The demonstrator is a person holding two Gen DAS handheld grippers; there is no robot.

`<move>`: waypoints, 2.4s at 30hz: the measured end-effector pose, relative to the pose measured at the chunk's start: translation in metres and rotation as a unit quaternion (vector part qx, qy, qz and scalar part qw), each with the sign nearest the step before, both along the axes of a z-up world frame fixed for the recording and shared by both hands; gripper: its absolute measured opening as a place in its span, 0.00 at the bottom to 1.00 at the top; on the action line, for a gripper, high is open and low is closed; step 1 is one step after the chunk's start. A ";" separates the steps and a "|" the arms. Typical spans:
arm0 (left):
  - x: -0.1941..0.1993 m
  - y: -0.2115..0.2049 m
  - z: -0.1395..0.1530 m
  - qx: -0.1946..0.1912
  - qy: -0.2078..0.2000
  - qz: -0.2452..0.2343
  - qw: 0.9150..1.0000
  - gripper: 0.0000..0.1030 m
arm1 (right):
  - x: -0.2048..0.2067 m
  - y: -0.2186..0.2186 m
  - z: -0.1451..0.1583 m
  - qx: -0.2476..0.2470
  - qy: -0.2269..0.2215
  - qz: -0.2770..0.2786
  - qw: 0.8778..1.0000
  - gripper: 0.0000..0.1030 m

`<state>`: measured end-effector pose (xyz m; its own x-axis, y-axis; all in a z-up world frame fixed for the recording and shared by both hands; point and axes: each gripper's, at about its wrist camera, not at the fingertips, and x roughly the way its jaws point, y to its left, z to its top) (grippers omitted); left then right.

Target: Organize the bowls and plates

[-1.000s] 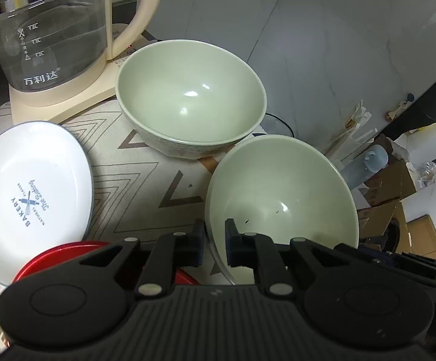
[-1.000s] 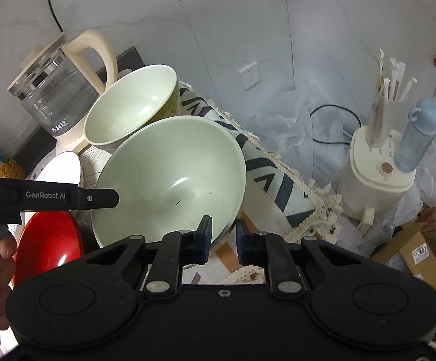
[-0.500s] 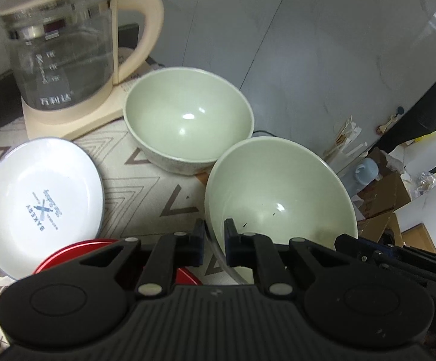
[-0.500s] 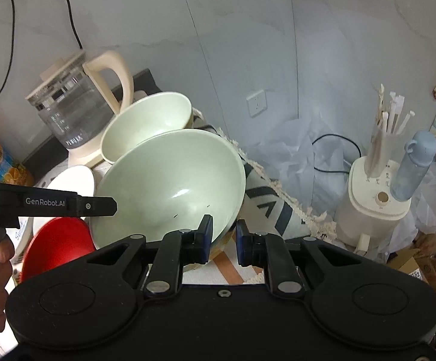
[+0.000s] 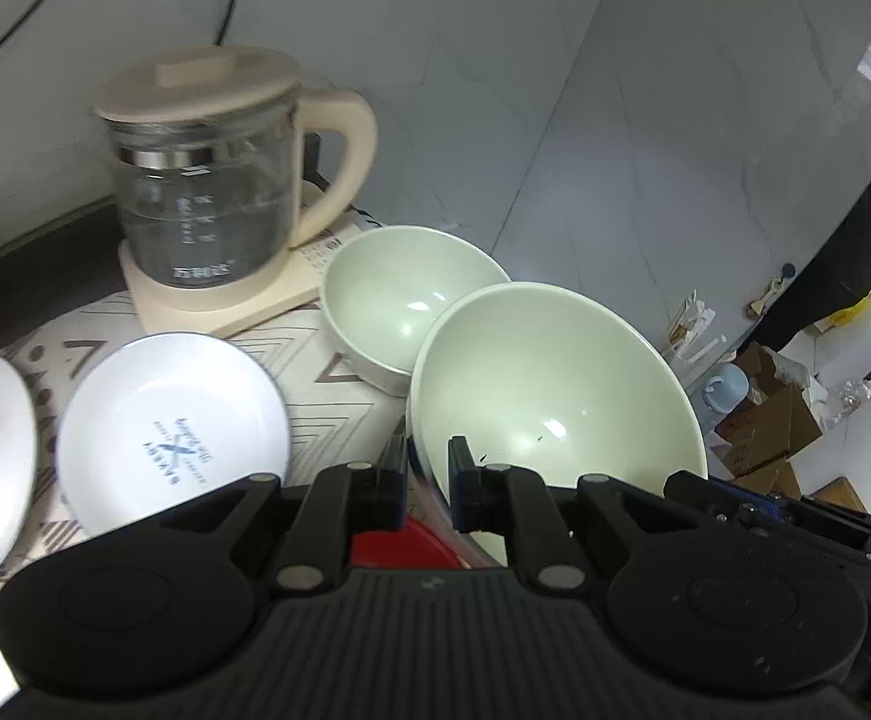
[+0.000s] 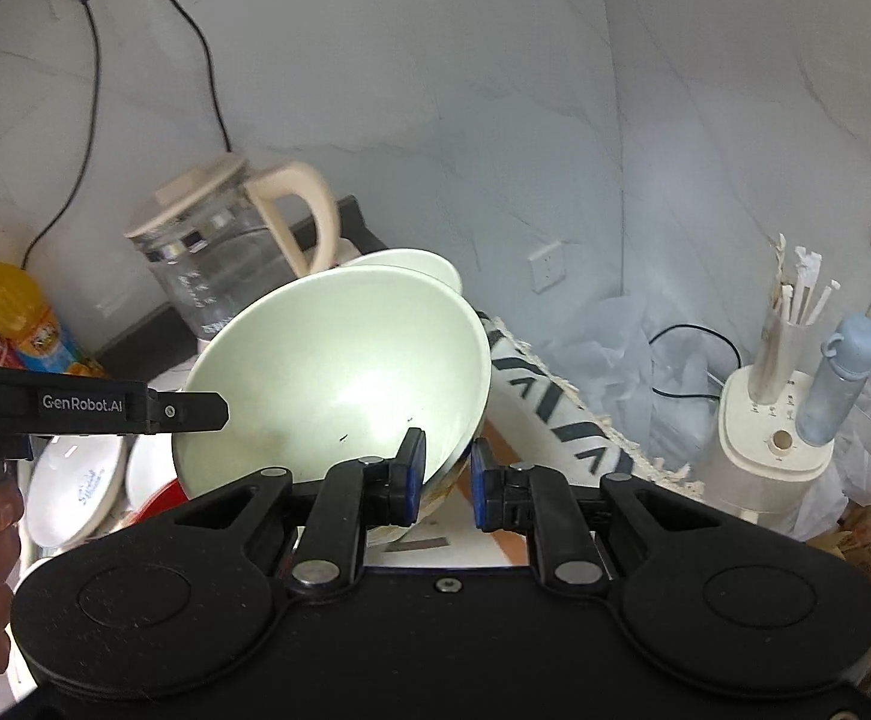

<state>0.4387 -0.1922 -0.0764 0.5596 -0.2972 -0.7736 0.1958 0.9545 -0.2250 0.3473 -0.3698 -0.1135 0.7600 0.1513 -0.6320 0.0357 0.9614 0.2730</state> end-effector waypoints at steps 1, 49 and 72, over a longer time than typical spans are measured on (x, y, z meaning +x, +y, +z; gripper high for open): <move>-0.004 0.005 0.003 0.000 -0.003 0.002 1.000 0.11 | -0.002 0.003 0.002 0.000 -0.002 0.002 1.000 0.16; -0.060 0.099 -0.052 -0.007 0.095 0.076 0.993 0.12 | -0.020 0.105 -0.022 -0.058 0.033 0.088 0.994 0.14; -0.061 0.103 -0.038 -0.011 0.109 0.089 0.990 0.15 | -0.004 0.096 -0.033 -0.019 0.055 0.077 0.995 0.06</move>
